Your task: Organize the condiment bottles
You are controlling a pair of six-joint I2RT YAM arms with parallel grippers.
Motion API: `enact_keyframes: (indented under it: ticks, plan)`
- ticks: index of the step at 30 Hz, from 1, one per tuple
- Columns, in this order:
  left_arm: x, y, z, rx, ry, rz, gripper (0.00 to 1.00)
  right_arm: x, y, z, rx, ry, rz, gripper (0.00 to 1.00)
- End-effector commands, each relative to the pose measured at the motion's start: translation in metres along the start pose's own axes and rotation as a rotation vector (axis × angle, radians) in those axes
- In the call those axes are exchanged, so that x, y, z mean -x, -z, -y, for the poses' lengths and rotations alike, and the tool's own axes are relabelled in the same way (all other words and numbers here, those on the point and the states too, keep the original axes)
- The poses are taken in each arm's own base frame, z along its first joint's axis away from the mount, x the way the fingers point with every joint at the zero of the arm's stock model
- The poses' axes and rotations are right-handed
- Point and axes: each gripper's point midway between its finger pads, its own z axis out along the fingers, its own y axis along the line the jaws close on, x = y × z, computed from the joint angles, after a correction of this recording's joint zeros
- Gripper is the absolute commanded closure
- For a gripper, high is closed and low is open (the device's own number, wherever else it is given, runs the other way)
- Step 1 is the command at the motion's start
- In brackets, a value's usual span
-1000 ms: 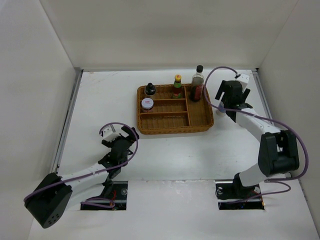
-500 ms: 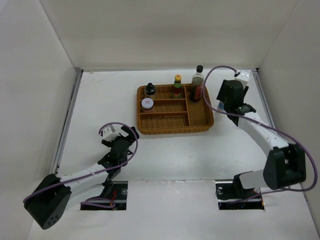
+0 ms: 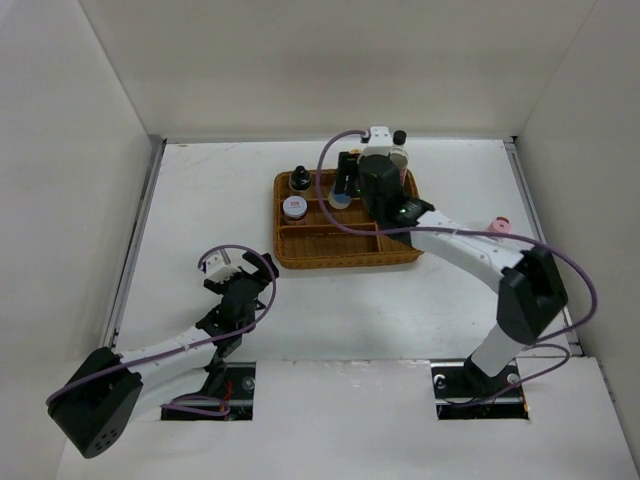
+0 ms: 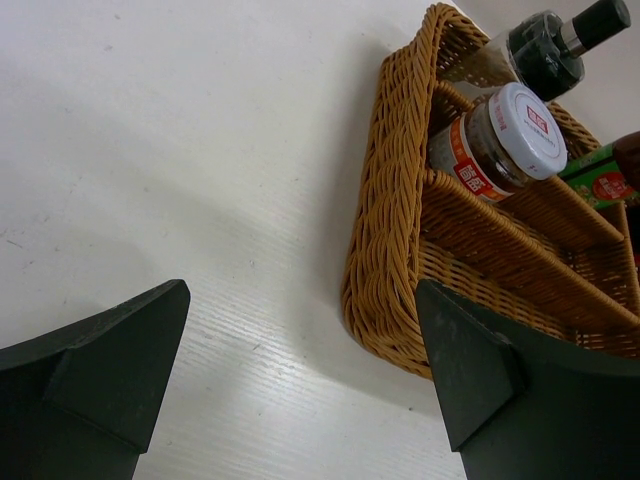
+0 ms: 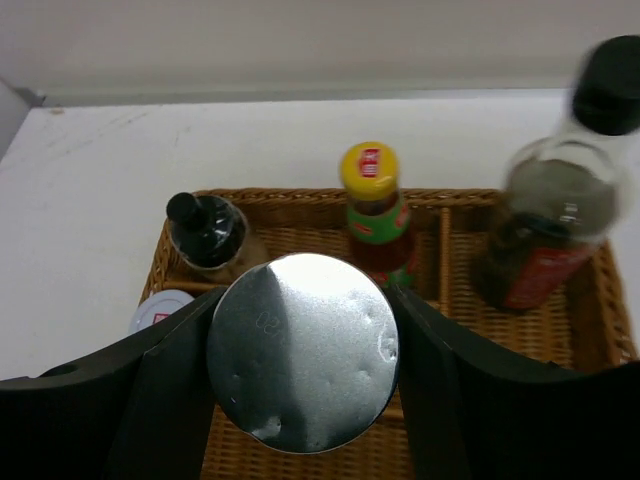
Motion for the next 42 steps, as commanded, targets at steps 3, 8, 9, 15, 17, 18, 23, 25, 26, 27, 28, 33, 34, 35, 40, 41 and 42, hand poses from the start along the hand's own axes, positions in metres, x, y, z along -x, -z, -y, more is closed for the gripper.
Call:
enact_keyframes:
  ticks: [3, 8, 9, 15, 17, 18, 23, 25, 26, 27, 28, 33, 34, 35, 40, 41, 42]
  plan:
    - [0.013, 0.0, 0.017, -0.046, 0.063, 0.036, 0.0, 0.036, -0.025, -0.059, 0.109, -0.061, 0.121, 0.44]
    - [0.011, 0.0, 0.016, -0.042, 0.055, 0.03, 0.0, 0.002, -0.04, -0.073, 0.106, -0.003, 0.061, 0.44]
    - [0.012, 0.0, 0.017, -0.045, 0.058, 0.031, 0.0, -0.005, -0.041, -0.073, 0.102, 0.003, 0.049, 0.44]
    - [0.01, 0.0, 0.017, -0.045, 0.055, 0.027, 0.0, -0.049, -0.054, -0.074, 0.085, 0.047, -0.027, 0.4]
    - [0.011, 0.0, 0.017, -0.045, 0.058, 0.031, 0.0, -0.063, -0.058, -0.073, 0.08, 0.058, -0.051, 0.38]
    - [0.011, 0.0, 0.017, -0.043, 0.055, 0.029, 0.0, -0.069, -0.059, -0.073, 0.079, 0.062, -0.06, 0.38]
    - [0.011, 0.0, 0.018, -0.046, 0.056, 0.028, 0.0, -0.063, -0.053, -0.076, 0.084, 0.054, -0.051, 0.24]
    - [0.01, 0.0, 0.016, -0.042, 0.053, 0.028, 0.0, -0.051, -0.046, -0.077, 0.089, 0.053, -0.031, 0.14]
    - [0.008, -0.001, 0.015, -0.037, 0.047, 0.024, 0.0, -0.042, -0.041, -0.077, 0.093, 0.048, -0.021, 0.1]
    - [0.008, -0.001, 0.015, -0.034, 0.045, 0.023, 0.0, -0.032, -0.035, -0.076, 0.094, 0.043, -0.011, 0.07]
    - [0.008, -0.002, 0.015, -0.033, 0.044, 0.022, 0.0, -0.023, -0.028, -0.075, 0.097, 0.032, -0.001, 0.05]
    - [0.012, -0.001, 0.014, -0.035, 0.054, 0.032, 0.0, 0.016, 0.02, -0.043, 0.08, -0.022, 0.072, 0.0]
    - [0.012, -0.001, 0.014, -0.036, 0.051, 0.029, 0.0, 0.023, 0.03, -0.025, 0.05, -0.04, 0.091, 0.0]
    - [0.011, -0.001, 0.016, -0.042, 0.05, 0.022, 0.0, 0.027, 0.039, -0.003, 0.011, -0.056, 0.107, 0.0]
    - [0.015, 0.001, 0.019, -0.067, 0.07, 0.025, 0.0, 0.023, 0.093, 0.141, -0.311, -0.168, 0.199, 0.01]
    - [0.015, 0.0, 0.018, -0.064, 0.067, 0.025, 0.0, 0.018, 0.107, 0.173, -0.392, -0.195, 0.217, 0.0]
    - [0.014, 0.0, 0.018, -0.063, 0.063, 0.021, 0.0, 0.013, 0.121, 0.204, -0.471, -0.226, 0.237, 0.0]
